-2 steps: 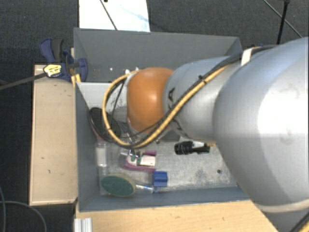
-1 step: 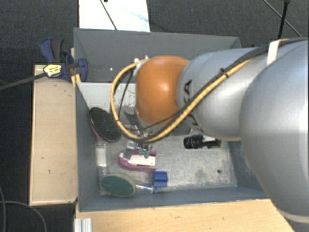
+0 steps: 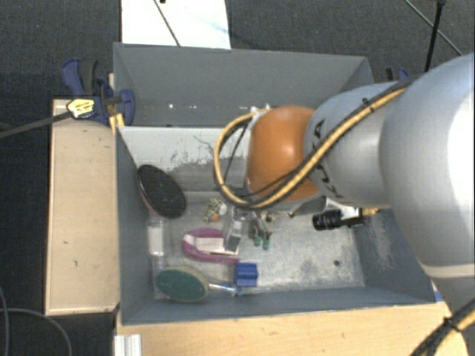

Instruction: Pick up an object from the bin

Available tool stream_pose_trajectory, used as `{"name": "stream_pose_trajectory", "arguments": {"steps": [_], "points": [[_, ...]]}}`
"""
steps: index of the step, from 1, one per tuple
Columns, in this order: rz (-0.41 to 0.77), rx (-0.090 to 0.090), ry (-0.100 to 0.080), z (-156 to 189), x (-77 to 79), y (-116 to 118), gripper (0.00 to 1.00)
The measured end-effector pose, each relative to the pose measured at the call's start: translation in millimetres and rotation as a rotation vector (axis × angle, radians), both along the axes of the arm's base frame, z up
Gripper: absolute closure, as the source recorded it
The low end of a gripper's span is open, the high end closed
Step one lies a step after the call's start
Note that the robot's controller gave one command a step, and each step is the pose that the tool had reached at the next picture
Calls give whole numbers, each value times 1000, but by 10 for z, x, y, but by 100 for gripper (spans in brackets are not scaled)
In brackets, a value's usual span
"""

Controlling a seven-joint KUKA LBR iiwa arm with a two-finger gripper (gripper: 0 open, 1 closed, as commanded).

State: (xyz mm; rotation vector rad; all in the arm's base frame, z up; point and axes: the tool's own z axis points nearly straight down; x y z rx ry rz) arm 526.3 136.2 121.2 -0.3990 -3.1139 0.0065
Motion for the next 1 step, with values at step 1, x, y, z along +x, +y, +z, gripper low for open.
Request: {"name": "stream_pose_trajectory", "arguments": {"steps": [1], "points": [[4, 4, -5, 28, 2, 45, 0]]}}
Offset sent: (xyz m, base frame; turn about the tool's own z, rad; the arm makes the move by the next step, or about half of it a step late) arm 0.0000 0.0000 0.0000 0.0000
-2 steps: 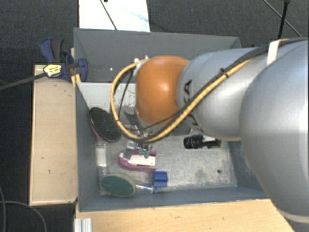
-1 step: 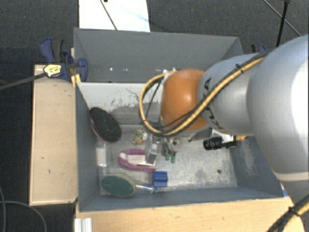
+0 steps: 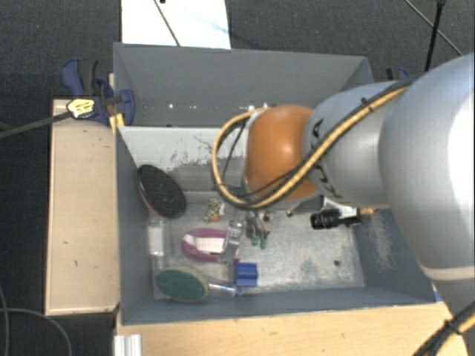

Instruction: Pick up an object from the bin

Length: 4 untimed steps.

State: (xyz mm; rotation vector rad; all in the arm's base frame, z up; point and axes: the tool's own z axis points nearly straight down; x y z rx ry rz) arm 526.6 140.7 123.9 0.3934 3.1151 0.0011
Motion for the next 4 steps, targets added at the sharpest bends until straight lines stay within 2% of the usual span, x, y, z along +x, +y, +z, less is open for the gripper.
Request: {"name": "stream_pose_trajectory", "arguments": {"steps": [1, 2, 3, 4], "points": [[-41, 1, -11, -504, 119, 80, 0], [-38, 6, -8, -452, 120, 117, 100], [-43, 2, -10, 508, 307, 11, 100], [-109, -1, 11, -162, -375, 402, 100]]}}
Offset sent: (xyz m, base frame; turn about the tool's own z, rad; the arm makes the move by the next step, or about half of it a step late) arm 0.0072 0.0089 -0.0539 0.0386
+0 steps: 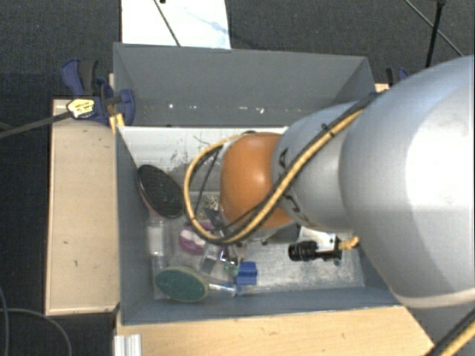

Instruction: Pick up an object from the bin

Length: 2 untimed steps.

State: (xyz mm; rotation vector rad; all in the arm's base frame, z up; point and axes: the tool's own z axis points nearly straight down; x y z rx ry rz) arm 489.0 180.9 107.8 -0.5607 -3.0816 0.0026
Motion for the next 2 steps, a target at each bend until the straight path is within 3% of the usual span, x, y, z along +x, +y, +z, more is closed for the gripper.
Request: {"name": "stream_pose_trajectory", "arguments": {"steps": [1, 2], "points": [[-17, 2, -15, 408, 147, -98, 100], [-183, 0, -13, 555, 139, -89, 100]]}}
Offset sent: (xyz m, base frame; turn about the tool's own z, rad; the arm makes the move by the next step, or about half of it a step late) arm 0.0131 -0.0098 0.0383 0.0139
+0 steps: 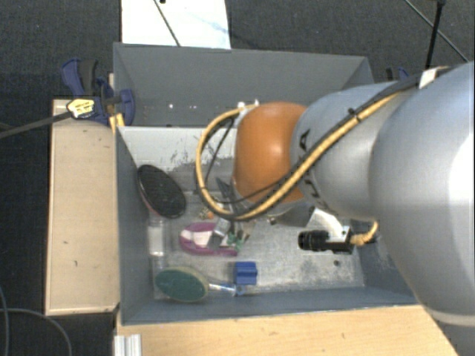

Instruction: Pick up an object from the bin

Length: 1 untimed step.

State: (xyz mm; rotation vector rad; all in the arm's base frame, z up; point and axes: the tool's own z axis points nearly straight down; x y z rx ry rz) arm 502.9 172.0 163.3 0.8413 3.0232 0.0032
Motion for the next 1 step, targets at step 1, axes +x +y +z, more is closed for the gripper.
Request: {"name": "stream_pose_trajectory", "arguments": {"steps": [1], "points": [[-128, -1, 3, -452, 241, 19, 100]]}}
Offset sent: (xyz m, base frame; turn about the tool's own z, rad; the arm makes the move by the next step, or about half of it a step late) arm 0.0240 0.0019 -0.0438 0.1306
